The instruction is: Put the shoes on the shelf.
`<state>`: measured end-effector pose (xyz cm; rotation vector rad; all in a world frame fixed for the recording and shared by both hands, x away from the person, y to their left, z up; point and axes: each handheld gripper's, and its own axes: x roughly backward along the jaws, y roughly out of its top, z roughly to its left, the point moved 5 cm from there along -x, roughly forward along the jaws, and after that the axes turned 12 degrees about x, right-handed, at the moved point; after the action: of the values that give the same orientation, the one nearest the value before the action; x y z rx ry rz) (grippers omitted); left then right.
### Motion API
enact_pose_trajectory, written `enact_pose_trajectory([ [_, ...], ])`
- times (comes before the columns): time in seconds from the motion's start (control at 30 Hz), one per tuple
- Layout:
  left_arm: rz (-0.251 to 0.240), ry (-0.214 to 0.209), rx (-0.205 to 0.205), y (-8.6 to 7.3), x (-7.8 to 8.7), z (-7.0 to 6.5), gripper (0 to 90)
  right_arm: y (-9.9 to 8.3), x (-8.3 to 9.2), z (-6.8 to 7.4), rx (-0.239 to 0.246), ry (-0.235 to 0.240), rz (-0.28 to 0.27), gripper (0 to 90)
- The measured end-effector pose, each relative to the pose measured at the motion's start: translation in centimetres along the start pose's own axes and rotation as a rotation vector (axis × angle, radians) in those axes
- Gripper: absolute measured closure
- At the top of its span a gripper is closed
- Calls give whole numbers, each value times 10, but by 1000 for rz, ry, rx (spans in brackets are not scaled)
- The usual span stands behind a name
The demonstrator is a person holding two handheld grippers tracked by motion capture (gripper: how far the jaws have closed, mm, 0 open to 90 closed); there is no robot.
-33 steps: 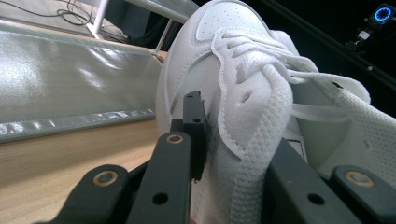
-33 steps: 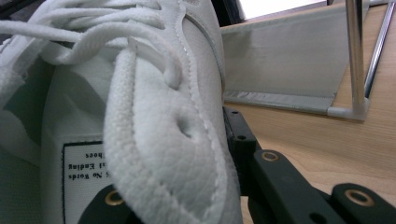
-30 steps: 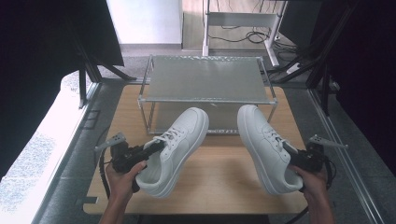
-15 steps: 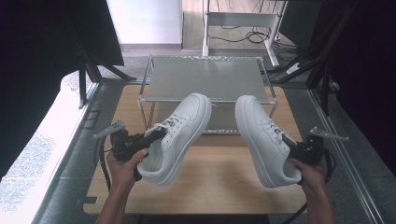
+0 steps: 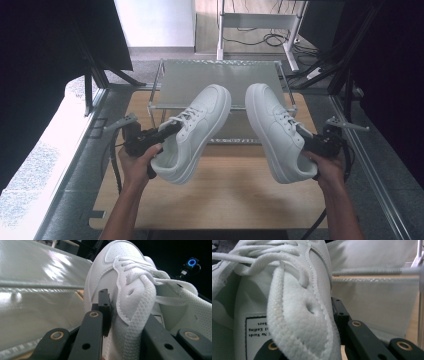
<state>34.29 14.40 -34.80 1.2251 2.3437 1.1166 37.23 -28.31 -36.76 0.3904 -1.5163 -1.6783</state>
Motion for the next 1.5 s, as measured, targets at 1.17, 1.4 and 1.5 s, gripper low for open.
enact_pose_trajectory([
  [1.17,-52,56,31,64,-33,7,820,66,-41,-22,-81,-87,-15,851],
  [1.4,-60,74,26,71,-40,7,820,73,-44,-22,-72,-92,-2,850],
  [1.5,-50,82,24,75,-46,6,820,77,-47,-22,-77,-100,-1,851],
])
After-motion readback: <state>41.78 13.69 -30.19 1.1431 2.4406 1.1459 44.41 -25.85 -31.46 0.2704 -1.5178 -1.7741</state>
